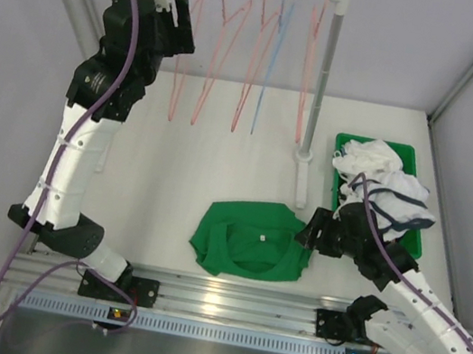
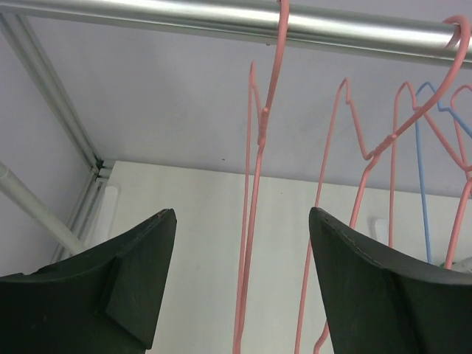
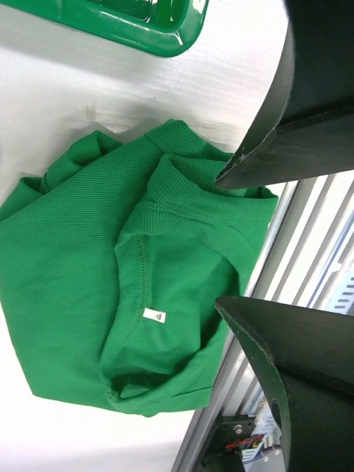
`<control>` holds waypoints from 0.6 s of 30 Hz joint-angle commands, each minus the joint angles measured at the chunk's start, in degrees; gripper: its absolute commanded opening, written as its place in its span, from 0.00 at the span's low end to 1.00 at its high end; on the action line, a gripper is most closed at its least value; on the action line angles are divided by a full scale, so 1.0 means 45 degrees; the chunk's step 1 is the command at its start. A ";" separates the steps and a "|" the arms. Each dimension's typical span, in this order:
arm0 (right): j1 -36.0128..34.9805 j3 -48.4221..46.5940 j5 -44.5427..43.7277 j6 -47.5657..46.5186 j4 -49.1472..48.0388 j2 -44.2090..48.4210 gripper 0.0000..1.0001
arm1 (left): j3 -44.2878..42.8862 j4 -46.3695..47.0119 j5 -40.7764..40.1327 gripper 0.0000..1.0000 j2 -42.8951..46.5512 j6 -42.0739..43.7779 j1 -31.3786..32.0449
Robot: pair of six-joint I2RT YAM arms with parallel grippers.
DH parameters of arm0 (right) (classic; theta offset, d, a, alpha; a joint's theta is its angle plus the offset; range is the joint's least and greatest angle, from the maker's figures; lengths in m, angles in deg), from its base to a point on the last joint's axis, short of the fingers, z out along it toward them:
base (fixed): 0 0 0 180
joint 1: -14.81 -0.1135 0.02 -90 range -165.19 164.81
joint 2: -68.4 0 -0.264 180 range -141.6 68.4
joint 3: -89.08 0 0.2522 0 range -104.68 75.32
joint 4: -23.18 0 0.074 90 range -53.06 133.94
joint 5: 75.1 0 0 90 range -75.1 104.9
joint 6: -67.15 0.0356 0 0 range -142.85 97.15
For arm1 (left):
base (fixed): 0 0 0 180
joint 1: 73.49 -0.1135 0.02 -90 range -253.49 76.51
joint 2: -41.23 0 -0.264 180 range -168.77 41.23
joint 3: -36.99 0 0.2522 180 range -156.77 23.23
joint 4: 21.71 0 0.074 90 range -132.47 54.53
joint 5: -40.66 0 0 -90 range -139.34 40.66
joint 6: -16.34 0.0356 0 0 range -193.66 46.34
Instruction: Place the tank top on the hanger
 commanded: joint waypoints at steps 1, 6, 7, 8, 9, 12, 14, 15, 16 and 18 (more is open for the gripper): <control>0.0168 -0.0559 0.0183 -0.0216 -0.0581 -0.0092 0.59 | -0.0950 -0.0642 0.2207 0.78 -0.0133 0.0089 -0.0593; 0.0149 -0.0501 0.0242 -0.0236 -0.0620 -0.0073 0.57 | -0.0463 -0.0819 0.2582 0.71 -0.0623 0.0109 -0.0887; 0.0149 -0.0443 0.0261 -0.0236 -0.0620 -0.0053 0.57 | -0.0230 -0.0780 0.2601 0.70 -0.0662 0.0148 -0.0887; 0.0149 -0.0423 0.0261 -0.0236 -0.0639 -0.0034 0.56 | -0.0131 -0.0760 0.2659 0.70 -0.0759 0.0148 -0.0887; 0.0149 -0.0404 0.0280 -0.0255 -0.0601 -0.0014 0.56 | -0.0033 -0.0721 0.2641 0.69 -0.0837 0.0187 -0.0887; 0.0149 -0.0248 0.0242 -0.0197 -0.0600 0.0161 0.55 | 0.0455 -0.0507 0.2699 0.66 -0.0935 0.0265 -0.0887; 0.0149 -0.0131 0.0222 -0.0197 -0.0600 0.0259 0.54 | 0.0768 -0.0447 0.2660 0.64 -0.1052 0.0265 -0.0887; 0.0149 -0.0111 0.0222 -0.0158 -0.0600 0.0298 0.54 | 0.0846 -0.0428 0.2486 0.63 -0.1072 0.0285 -0.0887; 0.0149 -0.0053 0.0222 -0.0158 -0.0620 0.0299 0.54 | 0.1040 -0.0408 0.2368 0.62 -0.1091 0.0343 -0.0887; 0.0149 -0.0013 0.0203 -0.0139 -0.0581 0.0337 0.52 | 0.1275 -0.0369 0.2076 0.59 -0.1131 0.0382 -0.0887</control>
